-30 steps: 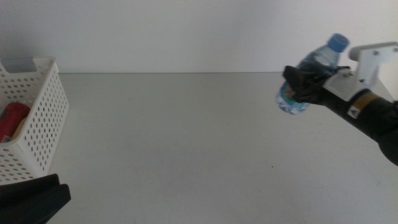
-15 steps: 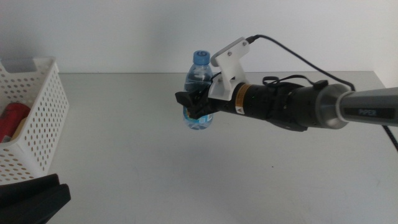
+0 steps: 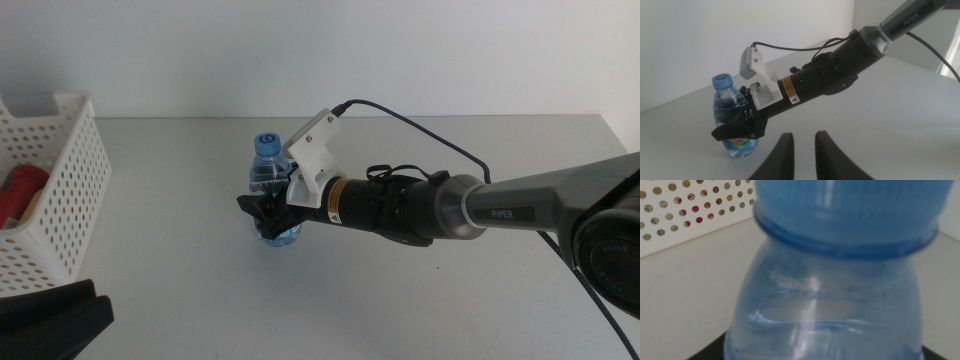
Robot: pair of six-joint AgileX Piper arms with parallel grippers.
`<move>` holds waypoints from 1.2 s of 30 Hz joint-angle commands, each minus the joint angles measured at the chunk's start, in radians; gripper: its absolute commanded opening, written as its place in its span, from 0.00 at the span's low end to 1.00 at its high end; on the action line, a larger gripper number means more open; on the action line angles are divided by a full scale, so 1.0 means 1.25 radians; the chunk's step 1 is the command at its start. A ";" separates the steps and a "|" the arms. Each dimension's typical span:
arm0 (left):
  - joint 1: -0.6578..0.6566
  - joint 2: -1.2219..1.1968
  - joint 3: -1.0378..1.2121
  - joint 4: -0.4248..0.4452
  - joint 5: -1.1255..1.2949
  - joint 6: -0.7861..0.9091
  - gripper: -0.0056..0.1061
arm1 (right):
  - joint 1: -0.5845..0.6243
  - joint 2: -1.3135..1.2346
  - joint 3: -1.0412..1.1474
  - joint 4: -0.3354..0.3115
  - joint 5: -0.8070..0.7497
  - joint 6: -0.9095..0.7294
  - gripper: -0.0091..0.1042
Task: Use arms to grab the bottles and put them into the dustbin to the left of the table.
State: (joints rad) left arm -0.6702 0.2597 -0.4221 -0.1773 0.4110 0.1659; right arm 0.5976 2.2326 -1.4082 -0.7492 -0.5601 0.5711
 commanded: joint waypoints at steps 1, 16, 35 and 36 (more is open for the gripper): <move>-0.006 0.008 -0.023 -0.005 -0.066 -0.006 0.21 | 0.008 -0.046 -0.024 0.018 -0.044 -0.021 0.11; -0.006 0.008 -0.023 -0.005 -0.066 -0.006 0.21 | 0.016 -0.109 0.045 0.005 -0.013 -0.008 0.84; -0.006 0.008 -0.023 -0.005 -0.066 -0.006 0.21 | -0.055 -0.668 0.564 -0.061 0.040 0.124 0.78; -0.006 0.008 -0.023 -0.005 -0.066 -0.006 0.21 | -0.055 -0.696 0.575 -0.081 0.045 0.146 0.78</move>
State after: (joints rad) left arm -0.6702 0.2597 -0.4221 -0.1773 0.4110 0.1659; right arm 0.5371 1.4439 -0.6843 -0.8210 -0.4678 0.7282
